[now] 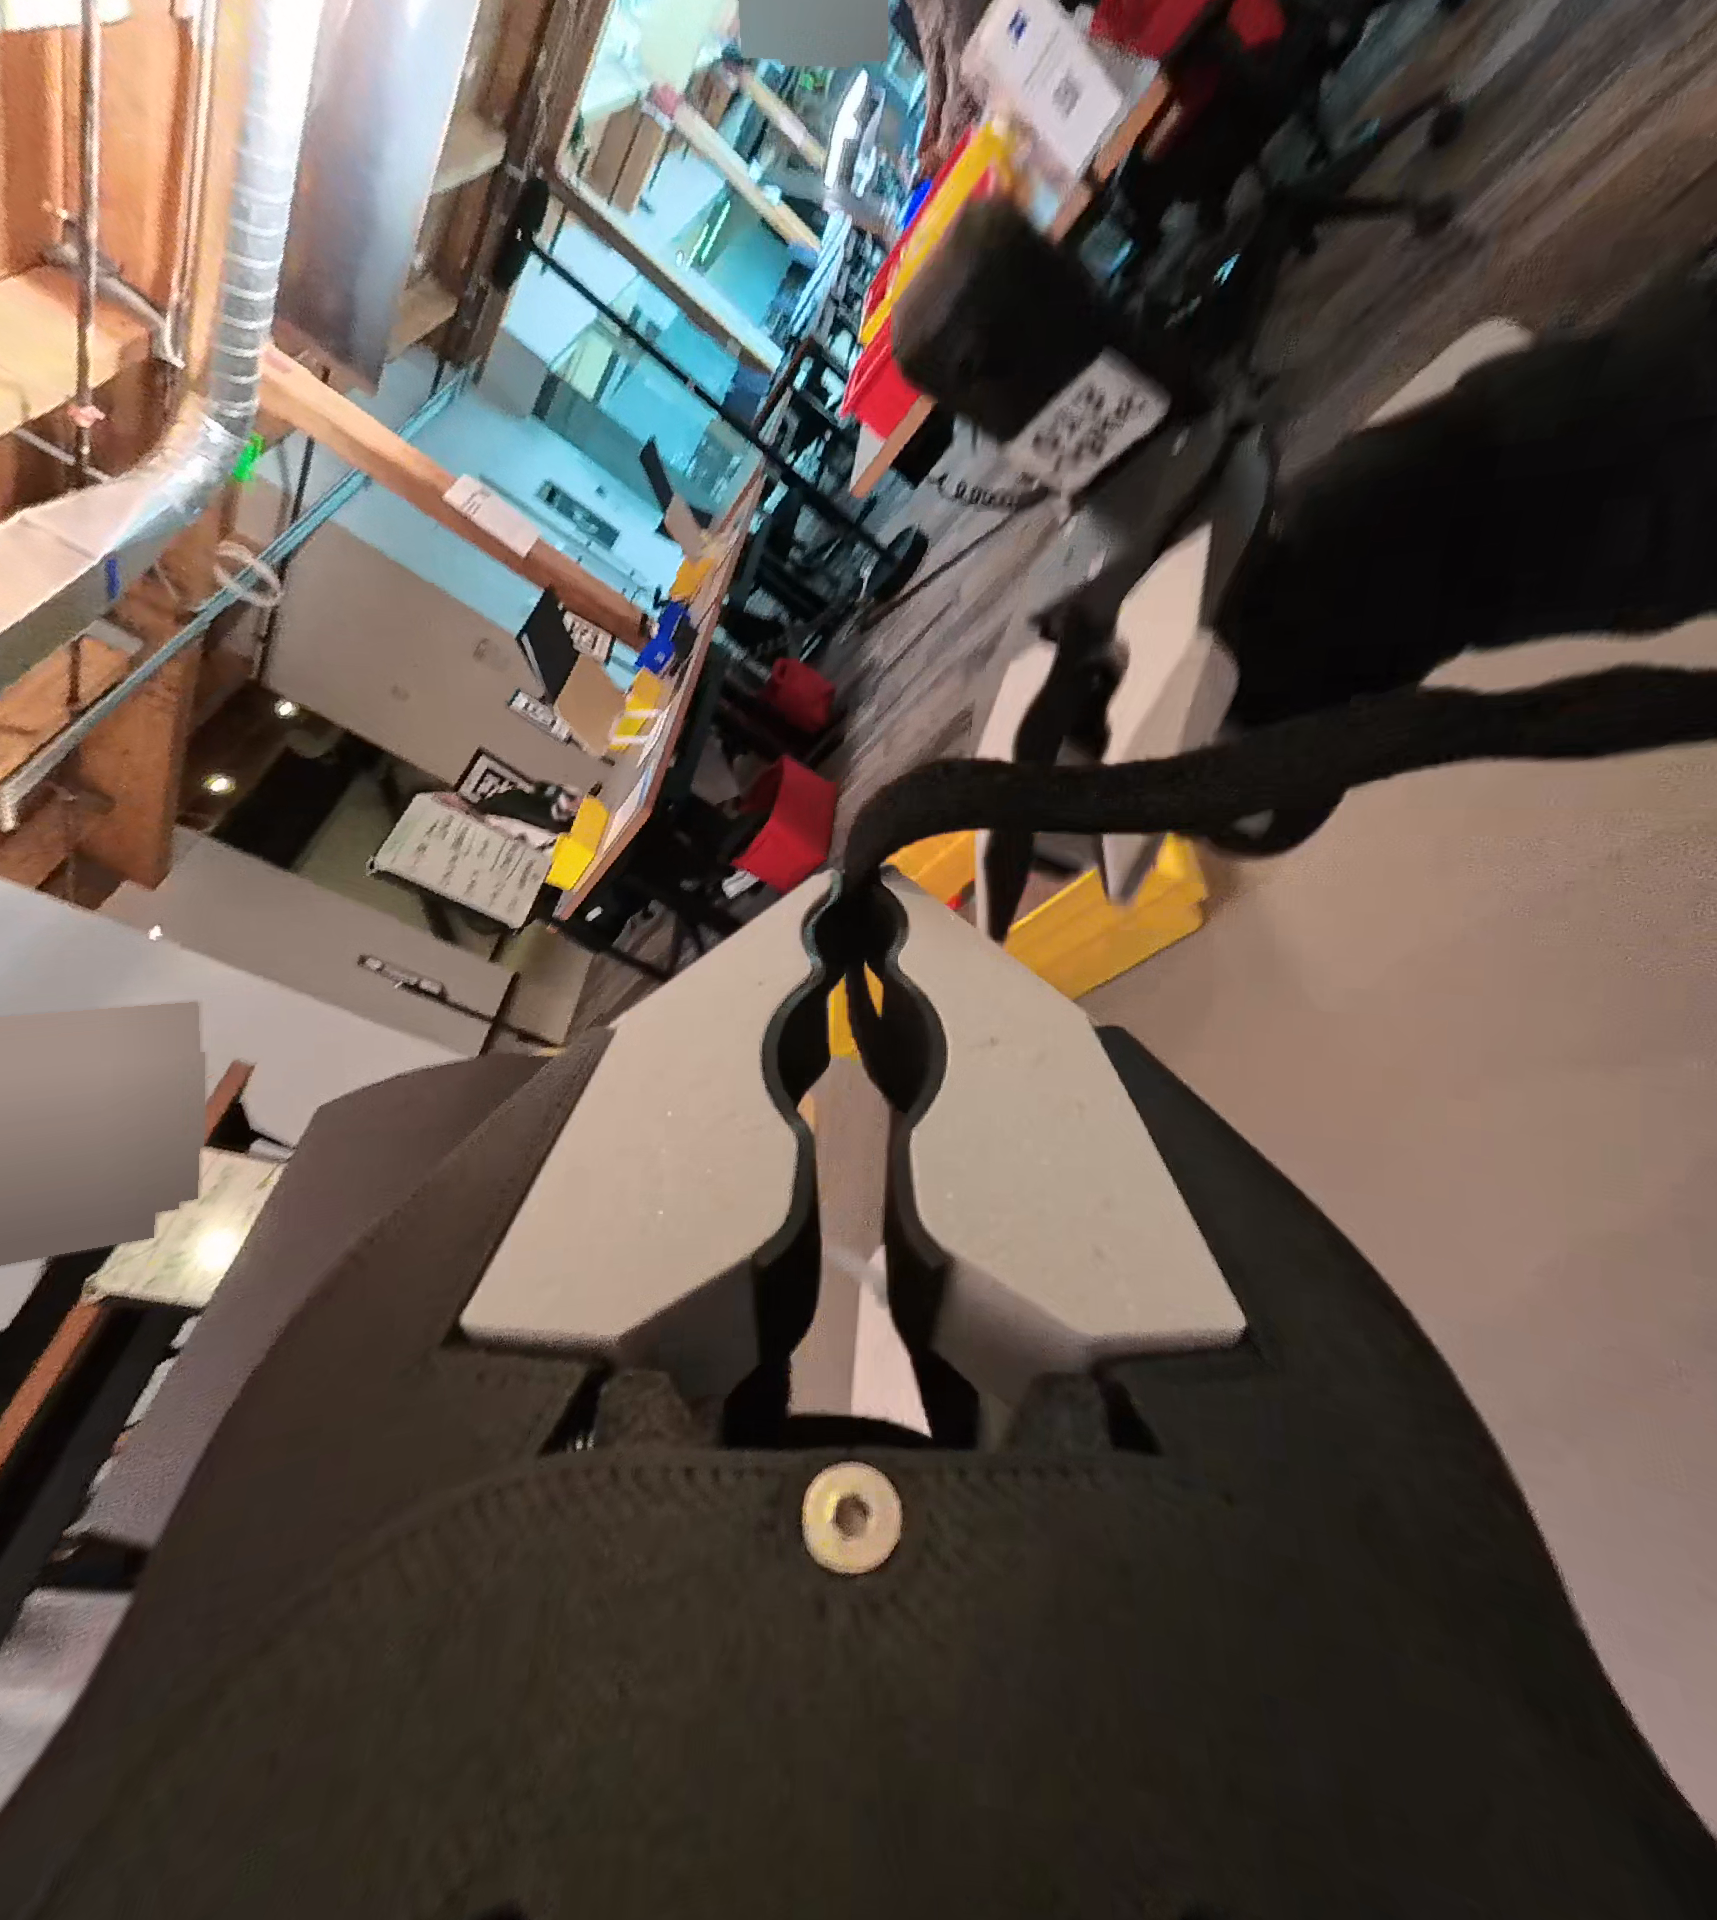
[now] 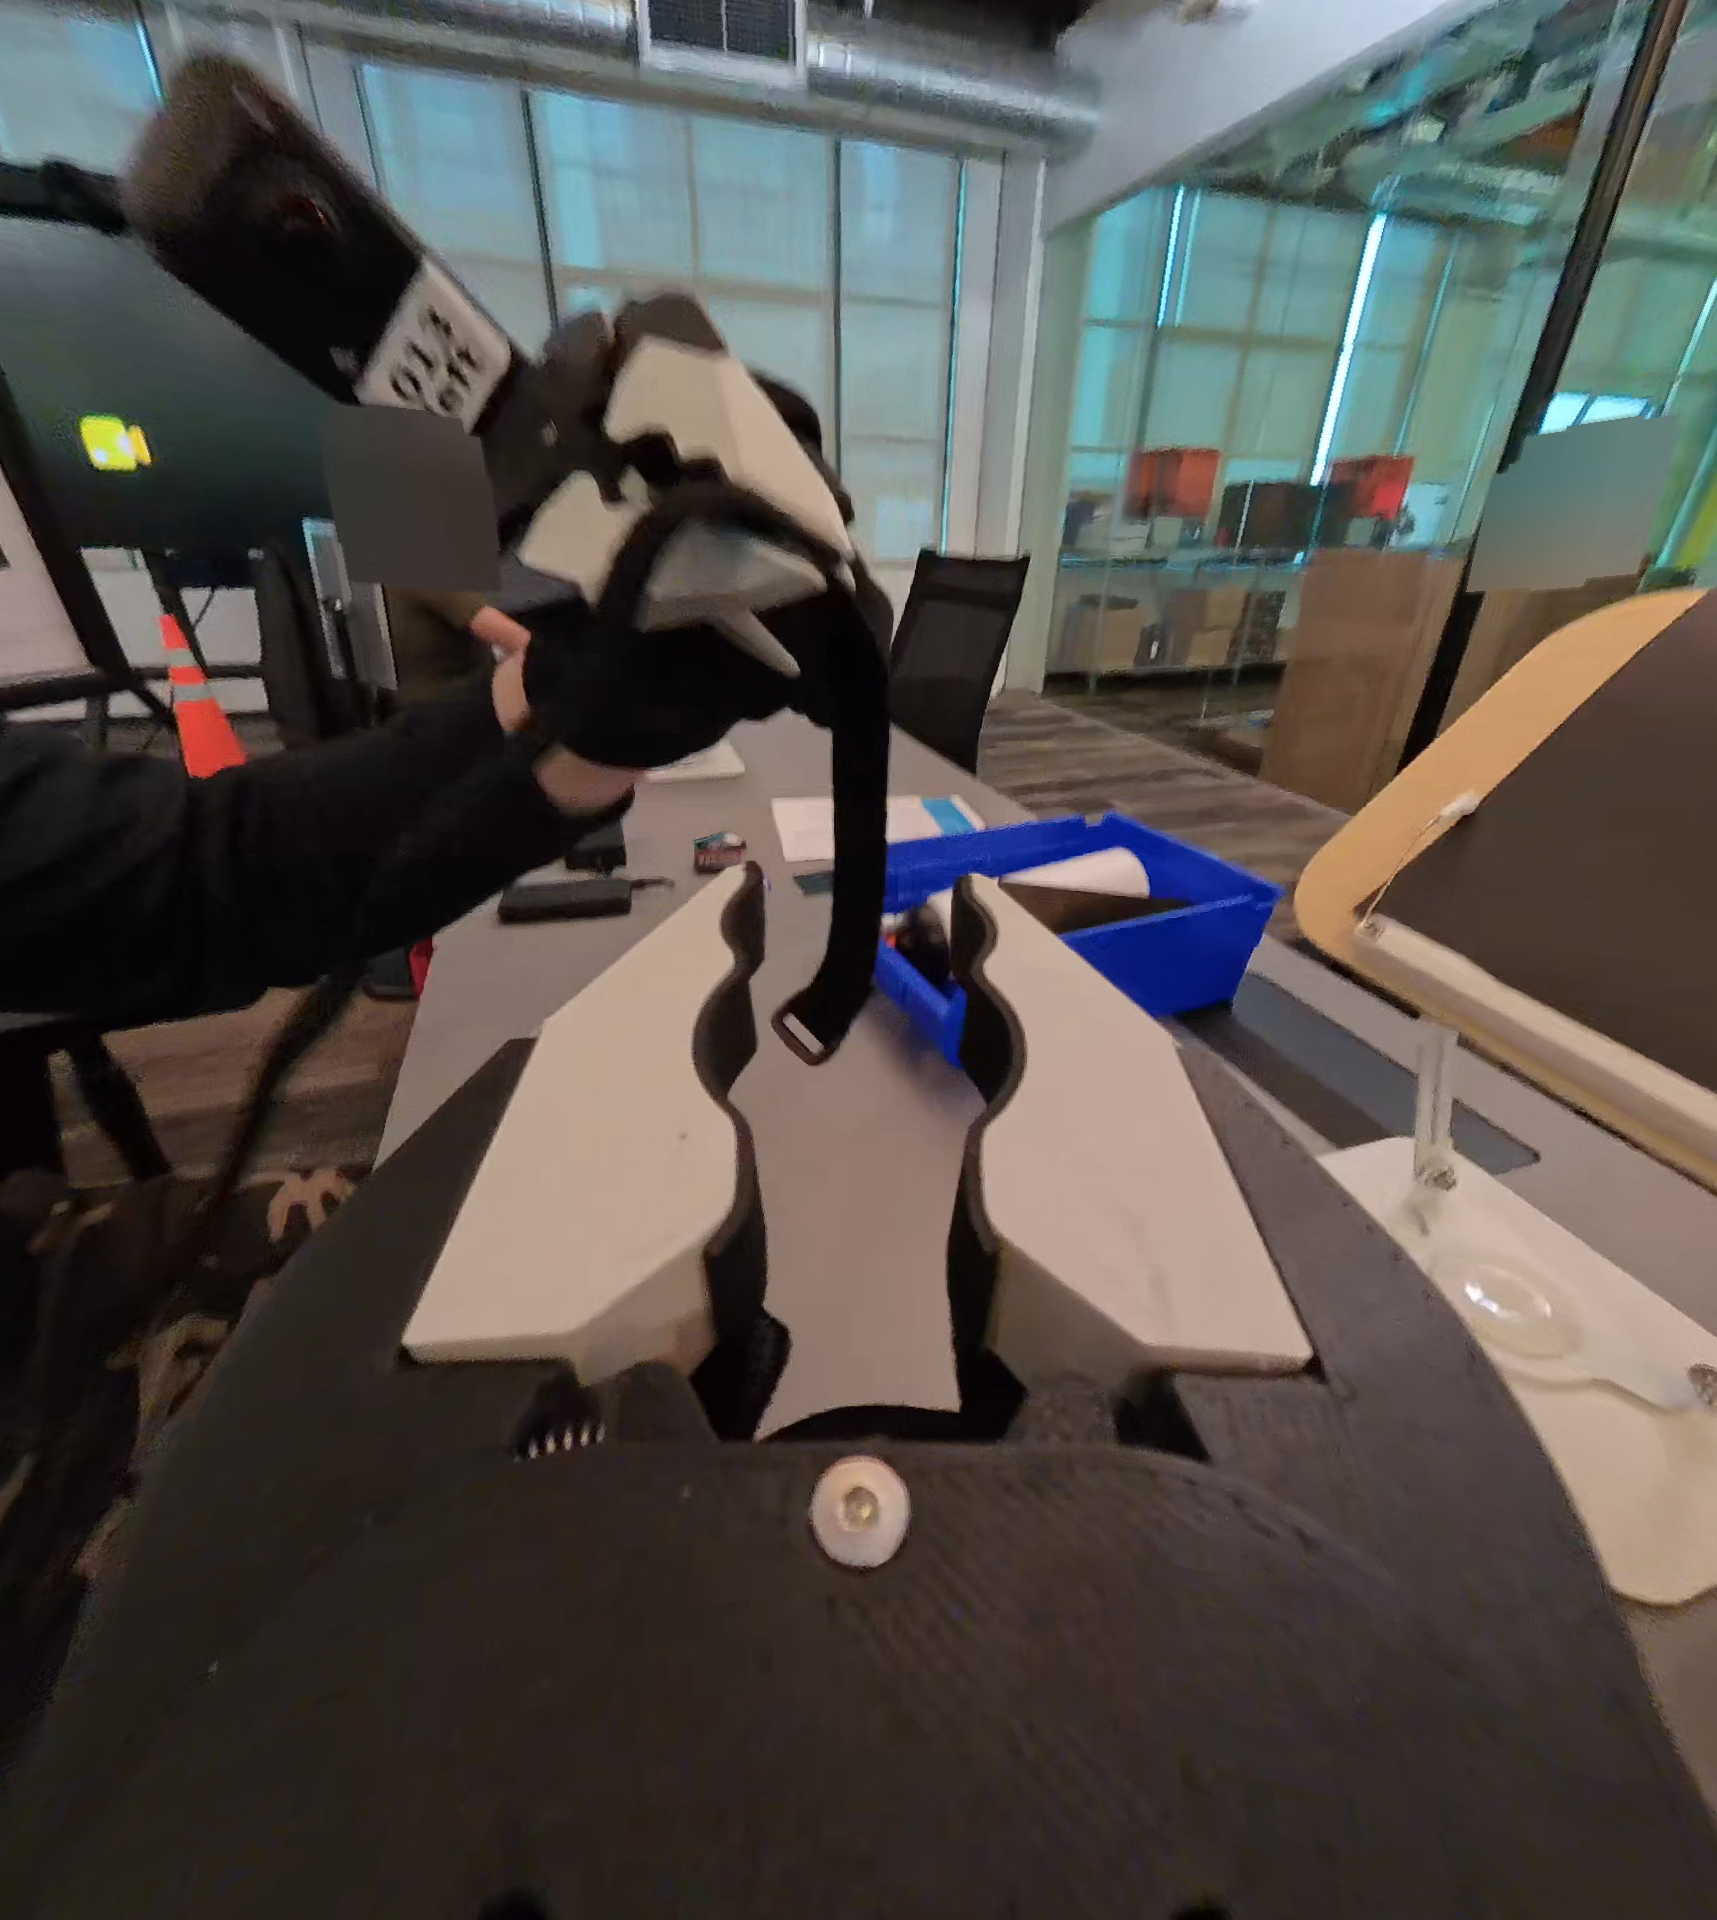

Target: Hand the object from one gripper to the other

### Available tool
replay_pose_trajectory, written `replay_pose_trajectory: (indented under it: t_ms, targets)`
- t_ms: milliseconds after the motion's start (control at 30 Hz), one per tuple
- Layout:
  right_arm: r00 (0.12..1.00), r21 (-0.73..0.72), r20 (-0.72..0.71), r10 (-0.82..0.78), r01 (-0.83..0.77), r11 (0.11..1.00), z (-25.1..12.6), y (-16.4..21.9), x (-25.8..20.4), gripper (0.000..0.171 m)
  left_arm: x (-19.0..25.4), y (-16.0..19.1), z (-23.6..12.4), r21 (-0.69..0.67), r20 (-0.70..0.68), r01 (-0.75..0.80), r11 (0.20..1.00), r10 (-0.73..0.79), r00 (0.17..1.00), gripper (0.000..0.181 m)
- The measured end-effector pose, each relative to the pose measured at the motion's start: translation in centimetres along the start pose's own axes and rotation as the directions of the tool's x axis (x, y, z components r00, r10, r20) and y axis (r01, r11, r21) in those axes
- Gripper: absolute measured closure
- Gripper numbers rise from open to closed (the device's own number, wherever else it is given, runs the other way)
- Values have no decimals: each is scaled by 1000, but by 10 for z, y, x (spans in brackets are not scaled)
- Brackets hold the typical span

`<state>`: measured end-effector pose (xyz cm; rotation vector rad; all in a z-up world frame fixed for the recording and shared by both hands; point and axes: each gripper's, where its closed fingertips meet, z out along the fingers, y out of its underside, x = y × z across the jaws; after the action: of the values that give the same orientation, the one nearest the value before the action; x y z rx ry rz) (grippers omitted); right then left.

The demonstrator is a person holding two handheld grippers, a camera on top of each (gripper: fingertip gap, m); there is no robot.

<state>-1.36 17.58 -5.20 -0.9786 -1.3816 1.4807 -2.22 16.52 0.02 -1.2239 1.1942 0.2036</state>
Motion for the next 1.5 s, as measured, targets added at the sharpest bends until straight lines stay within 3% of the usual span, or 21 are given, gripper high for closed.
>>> replay_pose_trajectory:
  t_ms: [167,267,333,500,700,800,933,1067,1167,1333,1467,1500]
  targets:
    - [999,-114,32,-27,30,993,26,27,-9,126,16,-30,8,107,-60,55,993,-49,997,181]
    - [999,-123,35,-39,43,991,38,35,-9,167,27,-40,12,124,-89,49,991,-38,995,181]
    - [999,-100,30,-23,26,995,39,33,-6,171,32,-41,12,119,-101,47,992,-34,994,181]
    - [991,-97,-127,-50,38,995,27,27,22,171,53,-16,9,14,-201,113,993,-108,974,180]
    - [949,-34,-302,-87,80,996,15,2,44,171,71,30,-9,-167,-226,230,959,-264,938,146]
    - [935,-26,-331,-132,131,991,15,-9,42,171,69,49,-18,-184,-245,456,871,-490,836,127]
    - [878,-60,-418,-233,229,972,13,-23,44,171,59,60,-26,-133,-267,613,779,-623,735,125]
    - [827,-112,-451,-337,322,940,14,-32,40,171,45,34,-21,-33,-367,745,666,-702,611,115]
    - [812,-108,-443,-381,373,921,17,-38,33,171,45,21,2,-49,-386,788,613,-740,551,107]
    - [795,-113,-450,-408,402,909,17,-44,30,171,61,11,29,-94,-450,812,576,-752,482,126]
    - [791,-106,-451,-413,412,905,15,-49,27,171,74,7,36,-51,-497,812,581,-720,484,181]
    - [791,-96,-453,-411,415,905,14,-51,26,171,74,8,37,-47,-491,810,585,-720,491,181]
